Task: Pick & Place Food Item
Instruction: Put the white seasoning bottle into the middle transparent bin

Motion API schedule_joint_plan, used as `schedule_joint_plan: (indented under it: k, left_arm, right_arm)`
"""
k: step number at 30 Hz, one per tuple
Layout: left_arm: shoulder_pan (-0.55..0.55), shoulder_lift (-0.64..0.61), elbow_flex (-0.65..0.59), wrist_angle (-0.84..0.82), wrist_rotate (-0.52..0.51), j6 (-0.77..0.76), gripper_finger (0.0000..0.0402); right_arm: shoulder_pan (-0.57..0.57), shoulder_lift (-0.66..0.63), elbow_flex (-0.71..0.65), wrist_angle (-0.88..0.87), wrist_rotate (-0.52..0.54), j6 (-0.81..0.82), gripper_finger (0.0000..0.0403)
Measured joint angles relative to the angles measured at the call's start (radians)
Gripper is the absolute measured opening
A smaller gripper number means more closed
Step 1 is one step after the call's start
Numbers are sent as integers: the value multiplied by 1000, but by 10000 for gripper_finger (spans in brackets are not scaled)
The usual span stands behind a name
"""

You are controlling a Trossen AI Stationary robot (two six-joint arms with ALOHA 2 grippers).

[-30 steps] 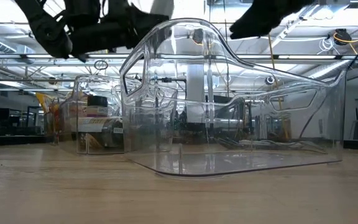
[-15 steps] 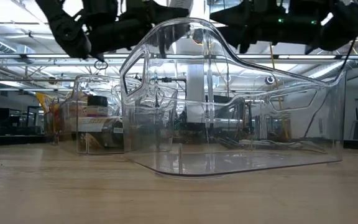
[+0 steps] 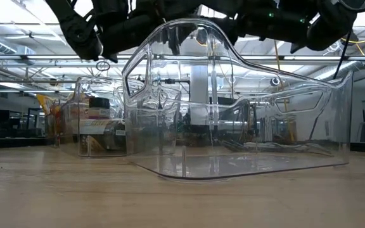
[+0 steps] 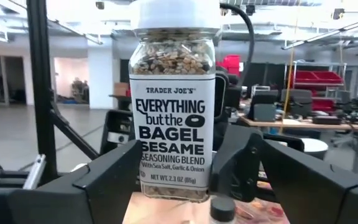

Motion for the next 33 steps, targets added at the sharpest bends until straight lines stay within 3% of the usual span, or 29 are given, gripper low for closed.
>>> schedule_joint_plan:
  k: [6, 12, 26, 29, 33]
  left_arm:
    - [12, 6, 2, -30, 71, -15, 208]
    - [16, 6, 2, -36, 58, -9, 208]
    - [-5, 6, 1, -75, -98, 59, 208]
    - [-9, 5, 1, -76, -100, 65, 208]
    - [-9, 5, 1, -82, -104, 64, 208]
  right_arm:
    - [-1, -11, 3, -81, -81, 62, 320]
    - [0, -18, 7, -41, -87, 64, 322]
    - [0, 39, 70, -93, -1, 37, 319]
    - [0, 45, 70, -75, 8, 33, 295]
    - [0, 46, 70, -75, 20, 29, 228]
